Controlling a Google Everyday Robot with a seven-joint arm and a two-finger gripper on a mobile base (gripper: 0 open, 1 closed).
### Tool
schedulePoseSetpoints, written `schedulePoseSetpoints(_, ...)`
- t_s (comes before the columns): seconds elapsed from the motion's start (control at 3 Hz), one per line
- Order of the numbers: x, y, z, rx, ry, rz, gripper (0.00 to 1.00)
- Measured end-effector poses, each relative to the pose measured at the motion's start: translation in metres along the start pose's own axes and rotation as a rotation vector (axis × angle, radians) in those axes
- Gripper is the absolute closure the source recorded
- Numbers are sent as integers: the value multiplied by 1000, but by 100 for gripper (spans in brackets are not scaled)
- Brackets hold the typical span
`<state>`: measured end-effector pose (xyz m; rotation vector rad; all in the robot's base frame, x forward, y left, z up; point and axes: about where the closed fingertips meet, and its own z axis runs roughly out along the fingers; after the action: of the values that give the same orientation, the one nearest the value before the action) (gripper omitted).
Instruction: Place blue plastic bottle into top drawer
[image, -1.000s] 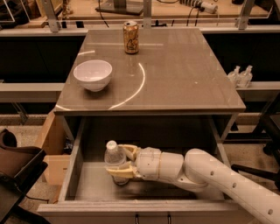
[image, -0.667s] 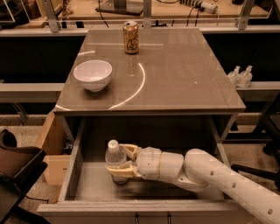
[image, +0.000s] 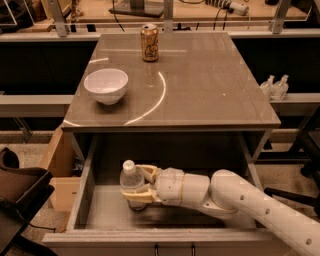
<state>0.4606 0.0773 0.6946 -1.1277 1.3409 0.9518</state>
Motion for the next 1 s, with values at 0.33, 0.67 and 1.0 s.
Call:
schedulePoseSetpoints(0.33,0,0,0,0,0,0,36)
schedulePoseSetpoints(0.67,0,0,0,0,0,0,13)
schedulePoseSetpoints(1.0,-1,1,1,-3,-1,-1,0)
